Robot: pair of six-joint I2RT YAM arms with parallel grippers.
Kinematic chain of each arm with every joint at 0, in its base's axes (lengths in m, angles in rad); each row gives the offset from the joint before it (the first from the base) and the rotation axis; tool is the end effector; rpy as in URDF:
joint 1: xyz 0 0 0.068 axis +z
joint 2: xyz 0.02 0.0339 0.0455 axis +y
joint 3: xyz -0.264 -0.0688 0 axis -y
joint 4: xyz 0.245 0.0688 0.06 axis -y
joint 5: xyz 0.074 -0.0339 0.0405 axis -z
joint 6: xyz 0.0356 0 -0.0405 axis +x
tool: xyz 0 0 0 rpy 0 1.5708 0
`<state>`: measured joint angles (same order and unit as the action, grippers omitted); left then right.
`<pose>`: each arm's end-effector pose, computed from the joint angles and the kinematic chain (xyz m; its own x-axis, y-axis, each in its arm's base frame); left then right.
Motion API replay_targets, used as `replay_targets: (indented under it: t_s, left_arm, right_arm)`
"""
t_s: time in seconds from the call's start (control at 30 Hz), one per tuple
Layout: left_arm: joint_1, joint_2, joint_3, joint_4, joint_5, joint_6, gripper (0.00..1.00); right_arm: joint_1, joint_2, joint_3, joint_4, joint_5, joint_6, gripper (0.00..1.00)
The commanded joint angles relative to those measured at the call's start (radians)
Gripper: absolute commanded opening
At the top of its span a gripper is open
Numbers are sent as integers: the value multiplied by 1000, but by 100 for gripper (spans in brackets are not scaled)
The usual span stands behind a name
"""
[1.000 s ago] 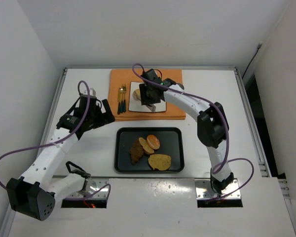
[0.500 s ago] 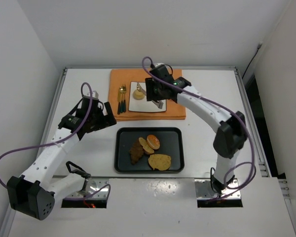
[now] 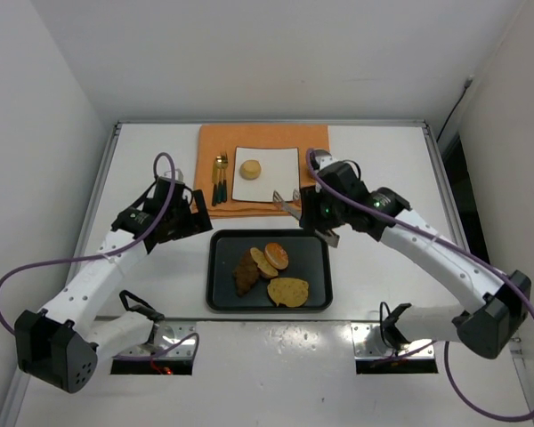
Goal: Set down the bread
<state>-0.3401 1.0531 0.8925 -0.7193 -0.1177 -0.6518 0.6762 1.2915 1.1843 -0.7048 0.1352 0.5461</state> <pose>0.1998 -0.0663 0.2787 -0.7358 -0.3787 -0.5615 -0.2334 0.9201 -0.3146 0.2155 0.1667 0.3214 -0.7682 0.0434 -0.6388 -0.1742 0.9459 0.2738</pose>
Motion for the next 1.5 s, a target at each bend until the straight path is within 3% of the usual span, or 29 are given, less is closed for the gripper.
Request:
replay_targets:
  t_s: [0.0,0.23,0.67,0.77,0.9,1.13,1.3,1.47]
  left_arm:
    - [3,12,29,8,-34,9,100]
    - [35,61,62,8,-46,18,100]
    - [75,61,53,8,-76,27,100]
    - [95,61,52,8,-65,37,100]
    - [95,61,52,8,-65,37,100]
    - [128,73,62,8,-42,46,100]
    - [246,140,60,18,116,46,100]
    - [387,160,49,18,184,67,100]
  right_arm:
    - [39,-64,-75,-55,-118,17,49]
    - [95,-116,-192,-78,-174,54,52]
    - [123,-24,-293,34,-217,63,56]
    - [123,-24,-293,47,-206,63,46]
    - [132,-47,-238,13,-177,63,31]
    - [123,-90,-62,-71,-4,63,31]
    - [102,60,78,-20,197,26,31]
    - [62,322,263,76,268,-38,30]
